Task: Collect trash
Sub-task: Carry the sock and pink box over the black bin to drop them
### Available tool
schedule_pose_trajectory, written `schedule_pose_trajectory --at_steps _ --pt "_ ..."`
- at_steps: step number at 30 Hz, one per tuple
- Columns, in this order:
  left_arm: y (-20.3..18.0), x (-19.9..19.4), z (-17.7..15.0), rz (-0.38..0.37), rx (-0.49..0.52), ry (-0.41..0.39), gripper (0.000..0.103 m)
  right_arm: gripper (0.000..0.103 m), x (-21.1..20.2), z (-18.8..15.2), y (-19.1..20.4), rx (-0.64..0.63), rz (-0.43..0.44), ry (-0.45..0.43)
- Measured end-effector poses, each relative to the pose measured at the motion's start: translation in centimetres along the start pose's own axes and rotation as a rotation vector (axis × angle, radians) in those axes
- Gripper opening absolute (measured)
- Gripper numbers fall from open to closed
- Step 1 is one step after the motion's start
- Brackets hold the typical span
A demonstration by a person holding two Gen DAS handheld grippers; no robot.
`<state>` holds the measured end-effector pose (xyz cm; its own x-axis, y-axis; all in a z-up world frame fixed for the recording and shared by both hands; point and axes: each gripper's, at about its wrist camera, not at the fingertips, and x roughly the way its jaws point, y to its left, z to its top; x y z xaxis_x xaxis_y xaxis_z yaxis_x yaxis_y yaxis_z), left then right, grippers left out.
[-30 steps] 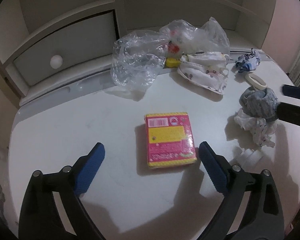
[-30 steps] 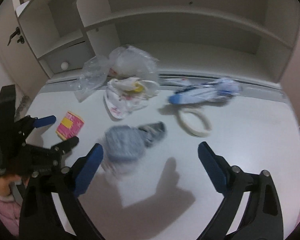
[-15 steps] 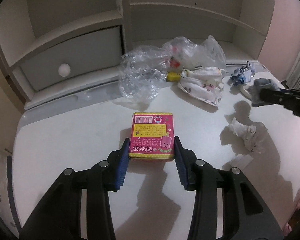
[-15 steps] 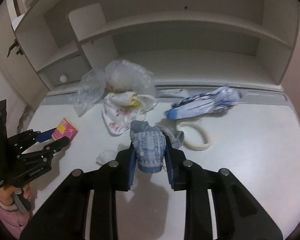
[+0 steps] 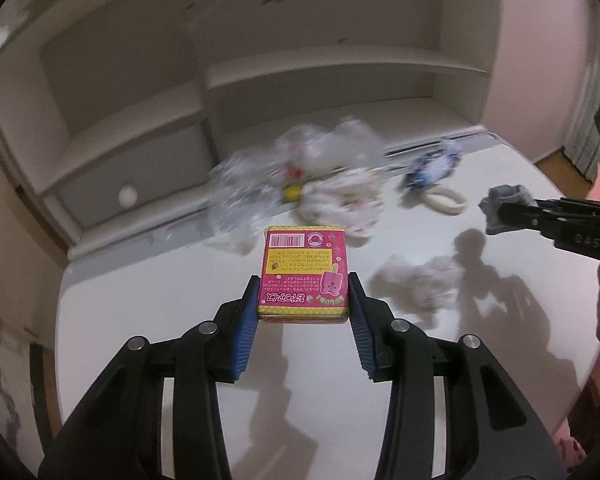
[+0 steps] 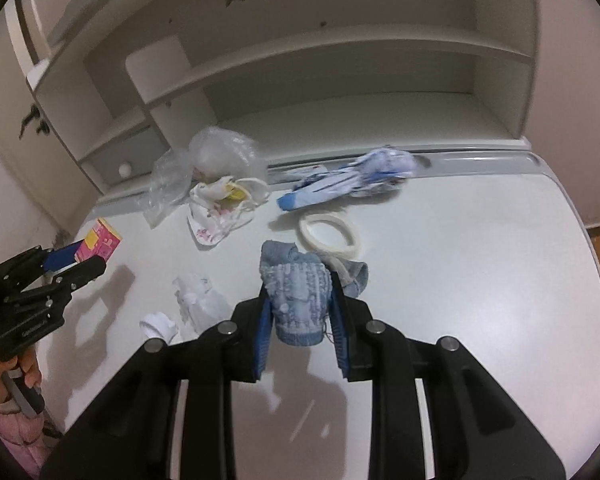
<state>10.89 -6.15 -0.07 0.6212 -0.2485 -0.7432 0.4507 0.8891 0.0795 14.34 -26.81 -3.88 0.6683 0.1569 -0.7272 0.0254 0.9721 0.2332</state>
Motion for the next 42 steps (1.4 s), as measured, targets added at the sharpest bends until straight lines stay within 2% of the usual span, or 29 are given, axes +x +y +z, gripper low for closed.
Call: schedule_pose_trajectory --at_steps 4,8,13,17,19,22,25,27,30,33,36,38,42 --pt "-4.3 -1.2 1.3 -0.032 0.068 -0.017 0.042 0.026 -3.5 -0.8 -2.9 0.046 0.003 -0.062" --pt "-11.3 -2.1 2.3 -0.092 0.173 -0.023 0.042 0.026 -8.3 -2.6 -7.6 0.109 -0.038 -0.113" --pt "-19.5 -2.4 2.4 -0.214 0.273 -0.012 0.042 0.026 -15.9 -7.6 -13.2 0.178 -0.187 -0.166" --pt "-28.3 -3.4 1.8 -0.352 0.419 -0.007 0.041 0.026 -20.9 -13.7 -20.0 0.331 -0.358 -0.193" --pt "-32.7 -4.3 0.8 -0.434 0.493 0.000 0.041 0.026 -22.2 -16.9 -23.3 0.431 -0.399 -0.179" --pt "-39.7 -4.8 -2.5 -0.566 0.633 0.060 0.042 0.026 -22.5 -21.8 -27.7 0.565 -0.430 -0.127" --pt "-46.2 -2.8 -7.6 -0.715 0.723 0.220 0.042 0.026 -19.5 -26.3 -31.9 0.683 -0.360 0.011" --pt "-48.9 -1.1 -10.3 -0.756 0.748 0.291 0.042 0.026 -17.1 -27.9 -33.3 0.703 -0.321 0.100" --pt "-52.2 3.1 -14.5 -0.725 0.771 0.363 0.042 0.026 -13.6 -29.7 -34.7 0.690 -0.308 0.238" --pt "-53.0 7.5 -17.0 -0.686 0.712 0.405 0.041 0.026 -11.8 -30.0 -34.6 0.634 -0.348 0.308" --pt "-51.3 10.2 -18.0 -0.687 0.555 0.418 0.041 0.026 -11.5 -30.1 -34.3 0.611 -0.347 0.319" --pt "-50.0 11.1 -18.0 -0.680 0.492 0.448 0.041 0.026 -11.6 -30.0 -33.9 0.590 -0.352 0.328" --pt "-49.3 10.9 -17.7 -0.676 0.482 0.437 0.041 0.026 -10.4 -30.4 -33.3 0.582 -0.317 0.367"
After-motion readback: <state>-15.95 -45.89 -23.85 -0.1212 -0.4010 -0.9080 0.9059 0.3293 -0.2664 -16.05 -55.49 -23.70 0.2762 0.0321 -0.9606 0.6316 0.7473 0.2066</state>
